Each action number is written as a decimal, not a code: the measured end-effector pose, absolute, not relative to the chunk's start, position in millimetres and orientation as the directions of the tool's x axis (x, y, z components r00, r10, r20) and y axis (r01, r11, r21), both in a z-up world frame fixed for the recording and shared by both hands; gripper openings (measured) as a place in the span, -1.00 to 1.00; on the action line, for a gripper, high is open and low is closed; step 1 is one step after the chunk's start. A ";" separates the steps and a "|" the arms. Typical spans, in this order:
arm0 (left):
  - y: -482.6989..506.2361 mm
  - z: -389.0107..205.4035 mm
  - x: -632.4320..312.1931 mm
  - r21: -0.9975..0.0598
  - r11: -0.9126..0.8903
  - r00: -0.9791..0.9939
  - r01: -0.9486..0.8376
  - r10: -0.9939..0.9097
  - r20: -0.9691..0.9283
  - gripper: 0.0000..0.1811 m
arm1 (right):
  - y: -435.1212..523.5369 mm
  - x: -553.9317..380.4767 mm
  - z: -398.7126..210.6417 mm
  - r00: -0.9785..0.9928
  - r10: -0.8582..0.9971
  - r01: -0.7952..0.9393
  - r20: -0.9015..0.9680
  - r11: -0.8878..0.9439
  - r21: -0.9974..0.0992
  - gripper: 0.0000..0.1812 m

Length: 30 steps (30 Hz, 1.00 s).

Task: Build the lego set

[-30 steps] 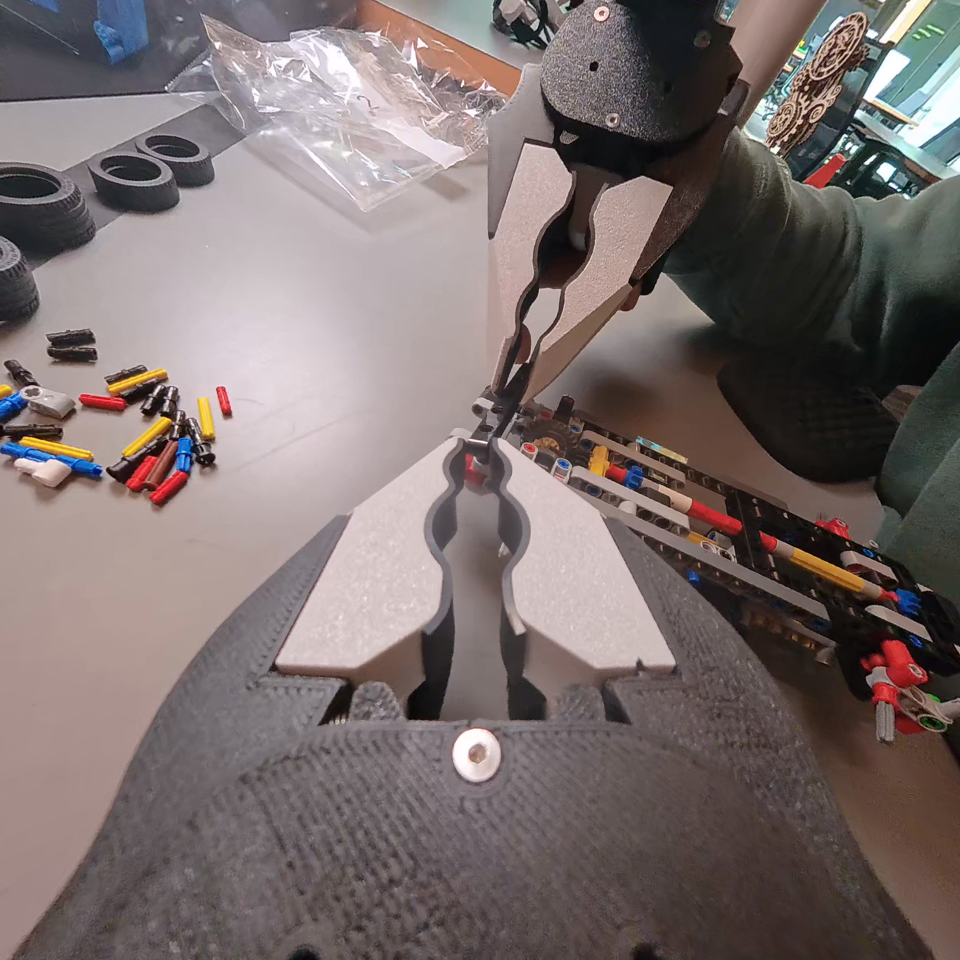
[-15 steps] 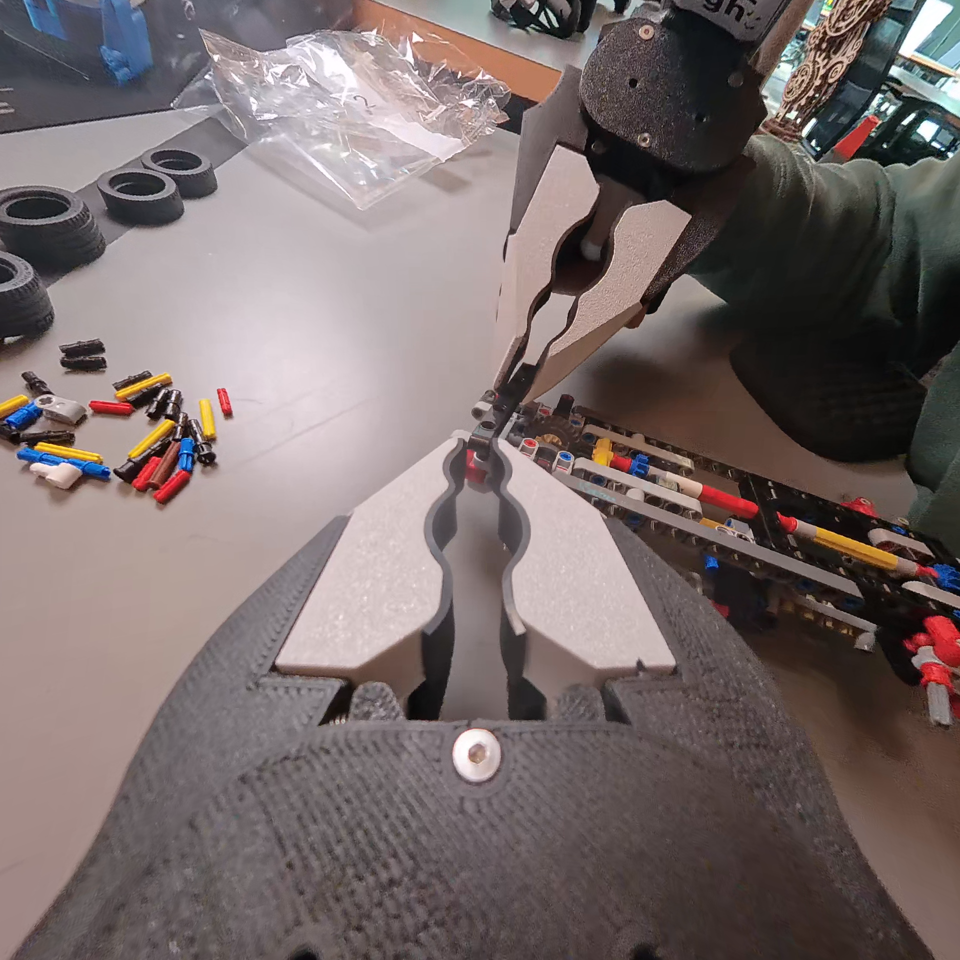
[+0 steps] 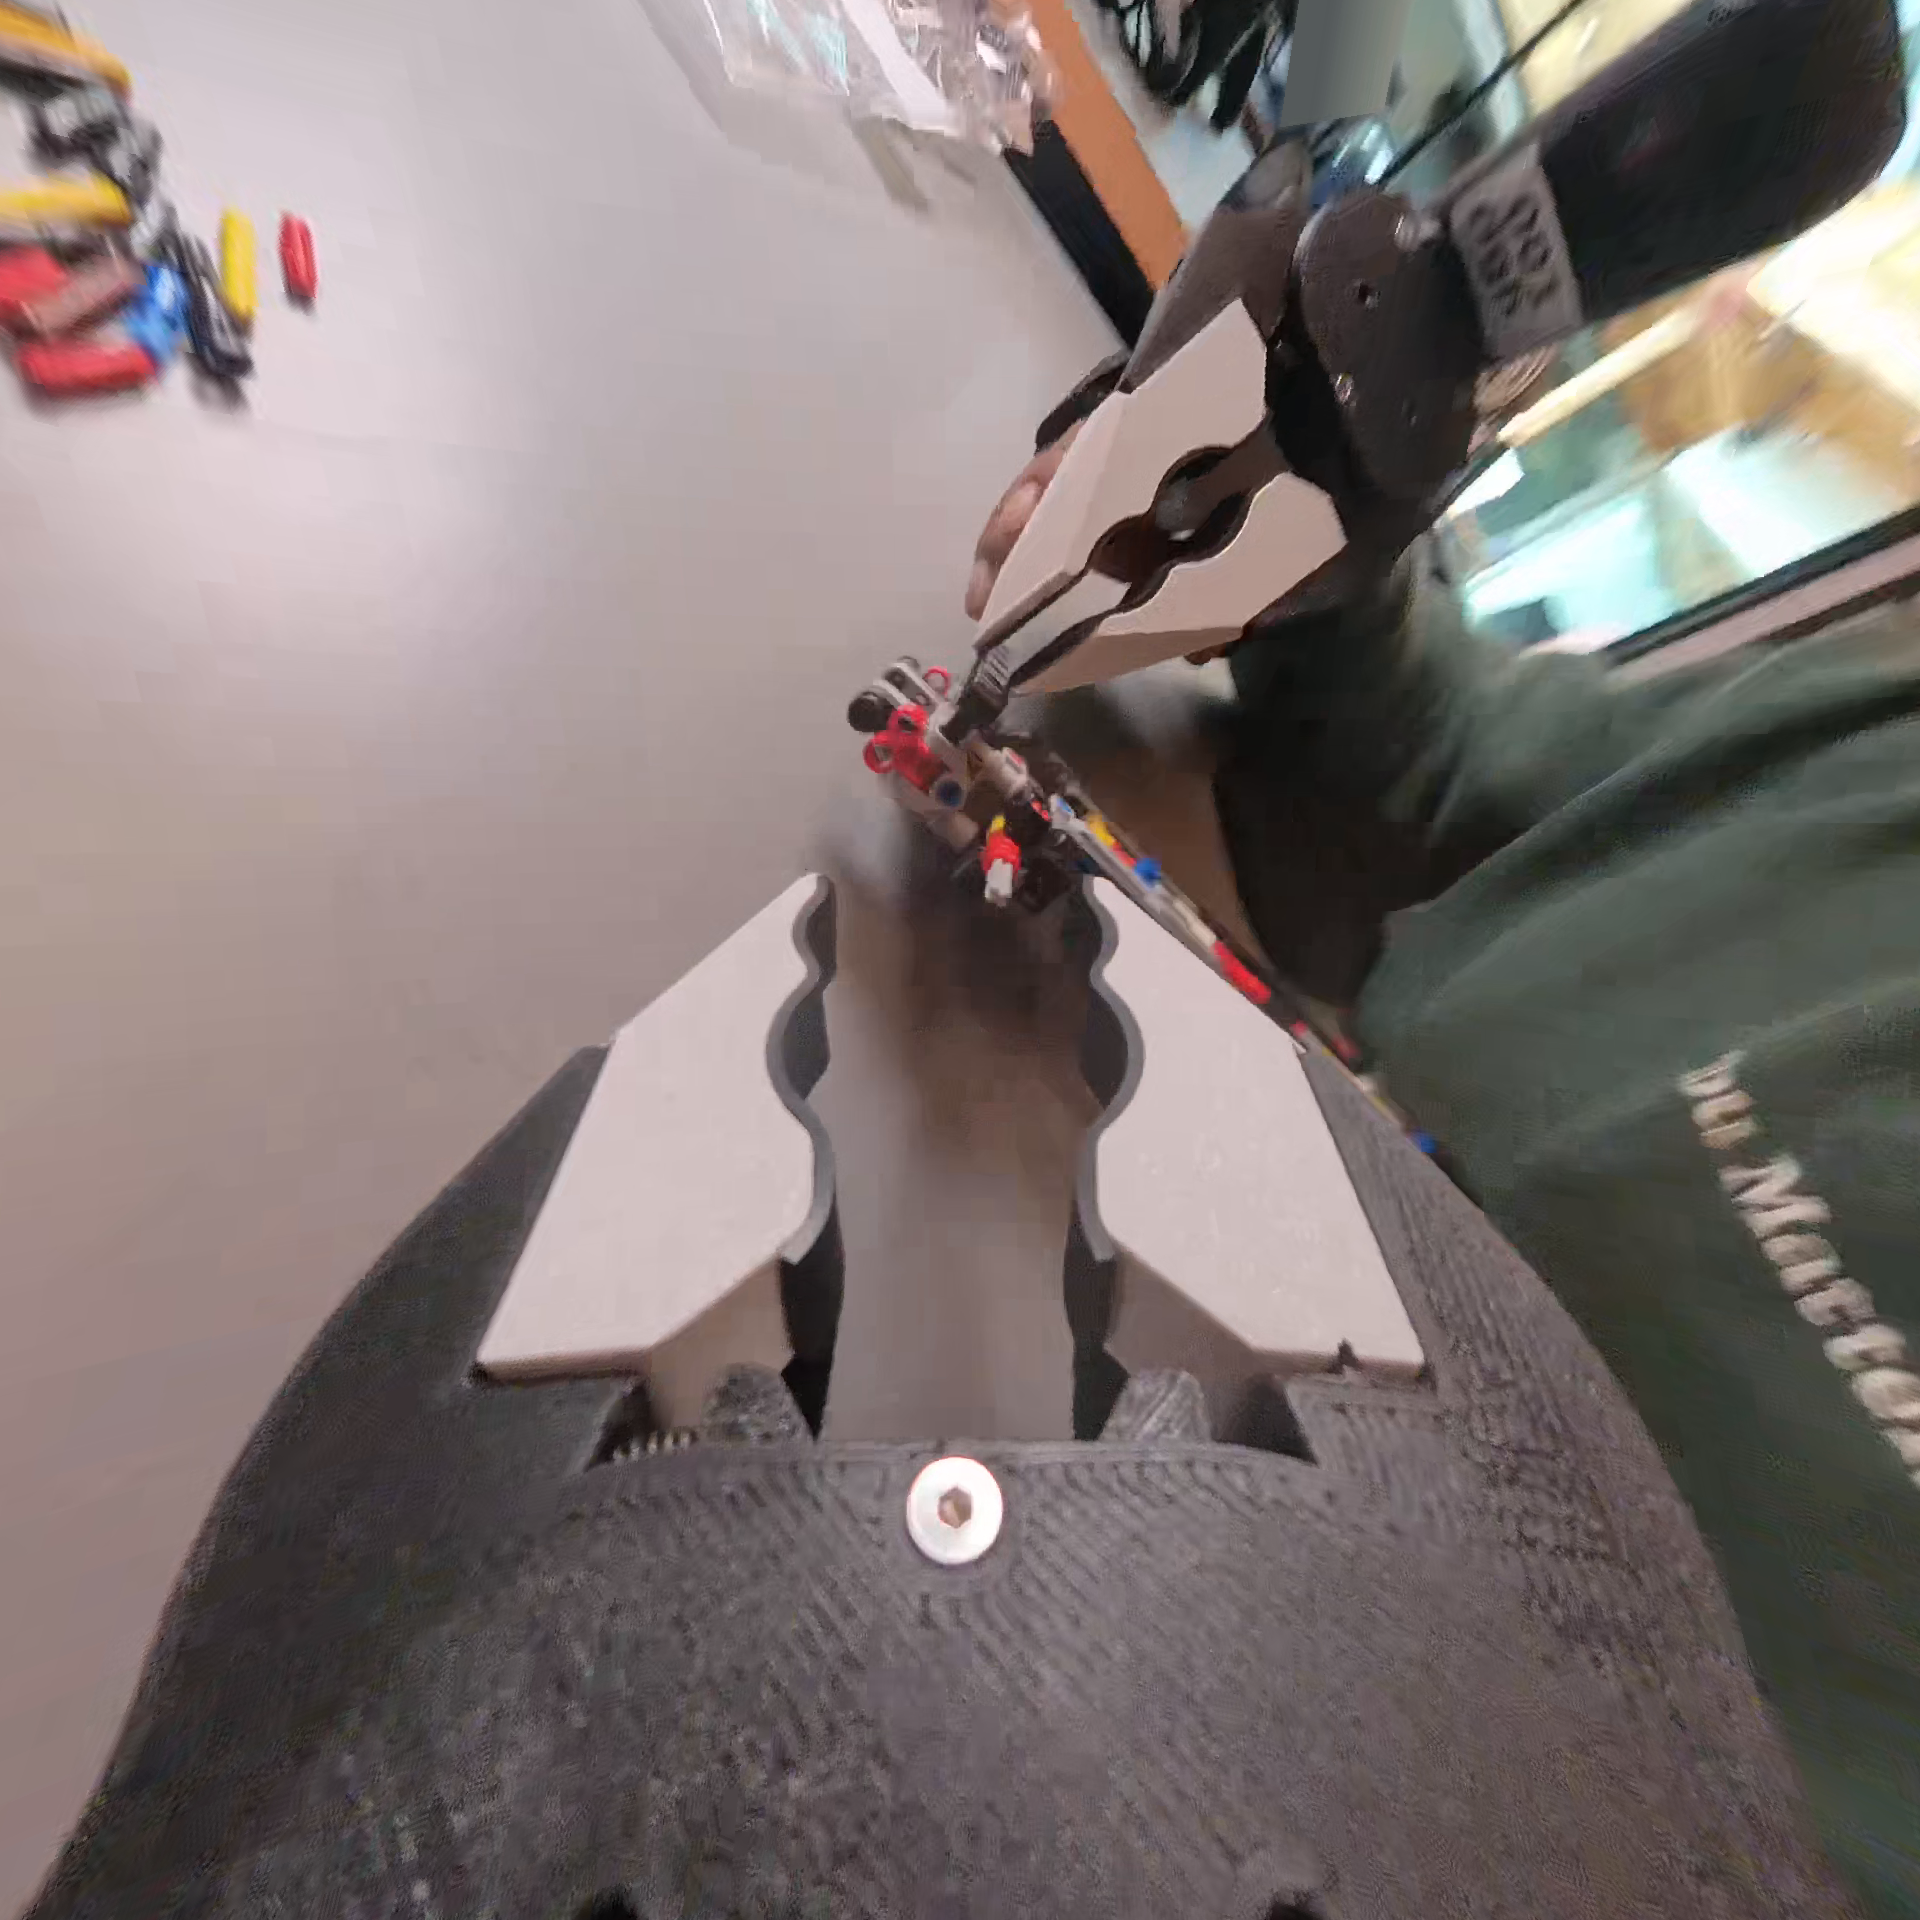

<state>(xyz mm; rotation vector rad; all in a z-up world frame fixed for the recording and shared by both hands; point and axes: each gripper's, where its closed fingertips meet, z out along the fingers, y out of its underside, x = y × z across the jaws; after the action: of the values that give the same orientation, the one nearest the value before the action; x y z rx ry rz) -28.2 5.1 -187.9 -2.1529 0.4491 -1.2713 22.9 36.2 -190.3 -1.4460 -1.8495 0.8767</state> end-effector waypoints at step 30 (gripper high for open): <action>22.6 -196.5 12.2 -0.562 -0.791 0.468 0.243 -0.412 0.782 -0.73 | 27.3 29.3 -191.4 -0.159 0.987 0.614 -0.027 0.077 -0.786 -0.96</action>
<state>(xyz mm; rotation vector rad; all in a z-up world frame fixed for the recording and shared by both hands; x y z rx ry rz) 12.2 22.6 -196.5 -2.0907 0.1393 -1.3490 29.3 27.3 -191.4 -1.5807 -1.8311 0.9150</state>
